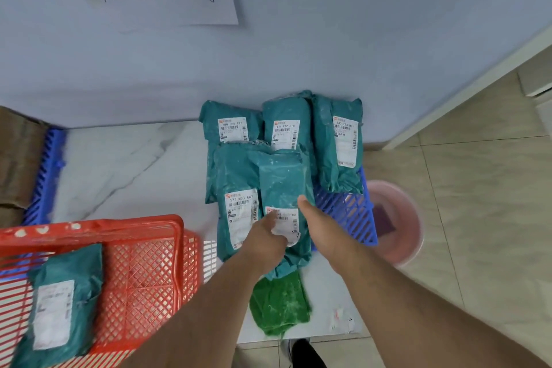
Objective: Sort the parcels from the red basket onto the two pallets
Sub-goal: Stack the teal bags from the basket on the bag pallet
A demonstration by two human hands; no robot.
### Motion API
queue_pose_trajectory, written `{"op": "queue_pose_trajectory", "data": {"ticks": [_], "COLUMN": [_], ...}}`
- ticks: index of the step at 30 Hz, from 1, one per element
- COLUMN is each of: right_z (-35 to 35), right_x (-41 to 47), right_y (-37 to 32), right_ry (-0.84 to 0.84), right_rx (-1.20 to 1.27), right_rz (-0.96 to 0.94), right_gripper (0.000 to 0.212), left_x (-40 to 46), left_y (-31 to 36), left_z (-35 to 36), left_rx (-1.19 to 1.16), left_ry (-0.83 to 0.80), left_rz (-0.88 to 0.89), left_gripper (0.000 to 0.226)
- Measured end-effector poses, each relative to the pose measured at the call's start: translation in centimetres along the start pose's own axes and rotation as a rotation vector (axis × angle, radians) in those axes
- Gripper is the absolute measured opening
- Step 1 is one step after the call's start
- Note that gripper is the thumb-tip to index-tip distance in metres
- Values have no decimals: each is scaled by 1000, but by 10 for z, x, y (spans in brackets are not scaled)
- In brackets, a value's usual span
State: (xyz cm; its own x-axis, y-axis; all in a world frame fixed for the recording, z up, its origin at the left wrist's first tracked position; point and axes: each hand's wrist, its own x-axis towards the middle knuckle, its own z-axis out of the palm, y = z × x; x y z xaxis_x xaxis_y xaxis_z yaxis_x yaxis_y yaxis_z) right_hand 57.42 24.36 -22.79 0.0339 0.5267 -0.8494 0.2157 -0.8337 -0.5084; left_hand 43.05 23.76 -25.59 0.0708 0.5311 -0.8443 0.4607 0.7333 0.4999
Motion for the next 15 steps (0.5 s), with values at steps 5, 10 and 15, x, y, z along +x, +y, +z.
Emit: {"op": "queue_pose_trajectory", "data": {"ticks": [5, 10, 15], "right_z": [-7, -13, 18], "right_x": [-12, -59, -114], "right_y": [-4, -9, -35], "right_ry": [168, 234, 186], "right_rx": [37, 180, 272], "right_rz": [1, -27, -123], "right_gripper": [61, 37, 31], "left_x": [-24, -83, -151], "left_y": [13, 21, 7], "left_z": [-8, -36, -85], "left_rx": [-23, -131, -250], "left_ry": [23, 117, 209], "left_rz": [3, -36, 92], "left_gripper": [64, 49, 56]}}
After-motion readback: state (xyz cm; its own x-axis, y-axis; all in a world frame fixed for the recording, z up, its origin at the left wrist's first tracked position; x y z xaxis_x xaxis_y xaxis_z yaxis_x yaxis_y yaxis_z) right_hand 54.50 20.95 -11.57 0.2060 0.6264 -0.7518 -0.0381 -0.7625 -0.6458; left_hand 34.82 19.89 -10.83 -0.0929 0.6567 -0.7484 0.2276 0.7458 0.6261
